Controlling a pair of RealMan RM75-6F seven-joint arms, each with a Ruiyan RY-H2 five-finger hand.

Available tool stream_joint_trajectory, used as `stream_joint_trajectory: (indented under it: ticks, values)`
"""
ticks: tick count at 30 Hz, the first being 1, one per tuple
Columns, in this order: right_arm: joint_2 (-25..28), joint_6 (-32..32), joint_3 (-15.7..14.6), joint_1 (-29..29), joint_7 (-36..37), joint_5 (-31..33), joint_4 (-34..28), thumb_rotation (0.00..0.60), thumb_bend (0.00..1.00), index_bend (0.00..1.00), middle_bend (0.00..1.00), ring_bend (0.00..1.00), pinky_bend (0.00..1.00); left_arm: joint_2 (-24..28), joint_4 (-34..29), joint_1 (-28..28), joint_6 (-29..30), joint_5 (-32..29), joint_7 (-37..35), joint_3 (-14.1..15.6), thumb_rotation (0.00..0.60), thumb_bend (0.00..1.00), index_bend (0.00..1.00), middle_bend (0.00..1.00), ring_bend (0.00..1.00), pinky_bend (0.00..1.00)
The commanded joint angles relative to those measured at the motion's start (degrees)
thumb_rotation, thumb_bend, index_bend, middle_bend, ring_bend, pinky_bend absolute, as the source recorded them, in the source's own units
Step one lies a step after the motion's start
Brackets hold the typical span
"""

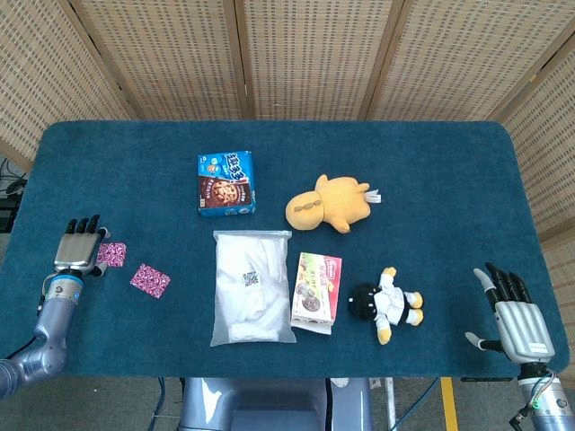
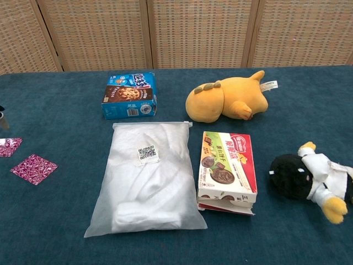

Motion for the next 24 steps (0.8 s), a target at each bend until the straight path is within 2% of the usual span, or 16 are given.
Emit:
stream_joint_trajectory:
  ticks: [1,7,12,14,20,24]
  values:
    - [0.04,0.01,0.03,-0.01,0.07,0.05,-0.01,0.6,0.0,0.0,0.0,0.0,0.0,0.5,-1.16,0.24,0.23,0.04,-0.99,-0.56,0.6,0.33,0.23,0.0,0.0,0.0]
    - [0.15,-0.02,-0.01,-0.03,0.37,0.0,-0.02,0.6,0.0,0.0,0.0,0.0,0.0,3.79,-9.56,1.49,4.55,4.04,-2.67,-1.01,0.6,0.31,0.22,0.0,0.0,0.0]
    - [0.23,0.23,-0.03,-0.1,0.35,-0.23,-0.17,0.6,0.0,0.0,0.0,0.0,0.0,5.59,-15.76,2.82,7.69,6.45,-2.26,-0.01,0.6,0.28,0.22,0.0,0.0,0.0]
    - [0.21,0.27,-0.12,-0.13,0.26,-0.39,-0.24,0.6,0.0,0.0,0.0,0.0,0.0,6.48,-18.71,3.46,8.95,8.28,-1.37,1.22,0.6,0.27,0.22,0.0,0.0,0.0]
    - [0.27,0.35,-0.14,-0.19,0.27,-0.41,-0.33,0.6,0.0,0.0,0.0,0.0,0.0,7.67,-22.37,4.1,9.75,13.7,-0.76,3.65,0.6,0.27,0.22,0.0,0.0,0.0]
    - [0.43,0.59,-0.03,-0.28,0.59,-0.4,-0.39,0.6,0.0,0.0,0.0,0.0,0.0,7.86,-22.01,4.46,9.62,17.89,-2.06,4.87,0.6,0.27,0.22,0.0,0.0,0.0]
